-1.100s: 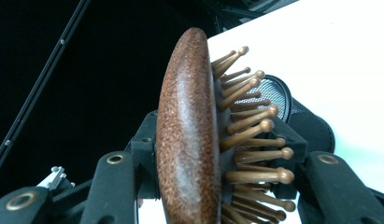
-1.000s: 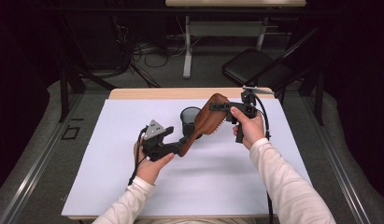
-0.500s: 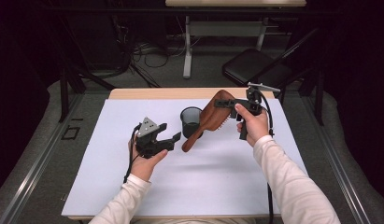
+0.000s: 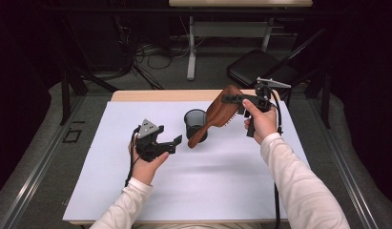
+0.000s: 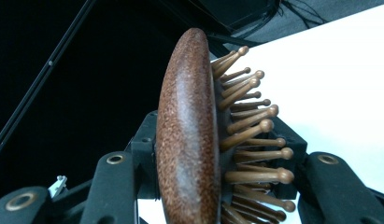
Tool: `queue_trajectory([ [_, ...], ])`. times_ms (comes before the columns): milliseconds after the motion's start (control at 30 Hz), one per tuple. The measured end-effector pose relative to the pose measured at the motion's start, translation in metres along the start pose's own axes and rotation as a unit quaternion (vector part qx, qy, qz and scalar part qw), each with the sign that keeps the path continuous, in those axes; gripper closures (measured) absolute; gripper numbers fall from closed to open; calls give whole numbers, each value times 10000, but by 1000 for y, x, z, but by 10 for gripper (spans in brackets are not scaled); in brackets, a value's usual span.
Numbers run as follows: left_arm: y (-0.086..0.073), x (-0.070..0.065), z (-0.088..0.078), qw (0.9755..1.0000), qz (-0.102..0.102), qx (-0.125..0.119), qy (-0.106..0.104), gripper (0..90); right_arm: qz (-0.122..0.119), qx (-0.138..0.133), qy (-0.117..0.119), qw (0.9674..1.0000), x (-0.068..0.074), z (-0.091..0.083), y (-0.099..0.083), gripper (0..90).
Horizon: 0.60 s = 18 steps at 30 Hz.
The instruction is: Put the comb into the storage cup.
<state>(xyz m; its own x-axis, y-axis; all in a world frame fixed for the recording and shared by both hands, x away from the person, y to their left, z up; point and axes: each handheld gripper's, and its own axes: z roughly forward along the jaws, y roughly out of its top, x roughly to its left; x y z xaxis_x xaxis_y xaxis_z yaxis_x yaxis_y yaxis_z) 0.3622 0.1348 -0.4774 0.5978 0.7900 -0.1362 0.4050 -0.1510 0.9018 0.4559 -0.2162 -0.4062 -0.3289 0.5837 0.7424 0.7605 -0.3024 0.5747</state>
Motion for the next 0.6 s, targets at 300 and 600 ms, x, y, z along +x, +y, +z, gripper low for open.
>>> queue_trajectory([
  [300, 0, 3, -2, 10000, -78, 0, 60, 163, 5, -118, -98, 9999, 4, -3, 11, 487],
  [600, 0, 5, -2, 9999, -145, 10, 34, 158, 38, -324, -200, 9993, 6, -7, 23, 486],
])
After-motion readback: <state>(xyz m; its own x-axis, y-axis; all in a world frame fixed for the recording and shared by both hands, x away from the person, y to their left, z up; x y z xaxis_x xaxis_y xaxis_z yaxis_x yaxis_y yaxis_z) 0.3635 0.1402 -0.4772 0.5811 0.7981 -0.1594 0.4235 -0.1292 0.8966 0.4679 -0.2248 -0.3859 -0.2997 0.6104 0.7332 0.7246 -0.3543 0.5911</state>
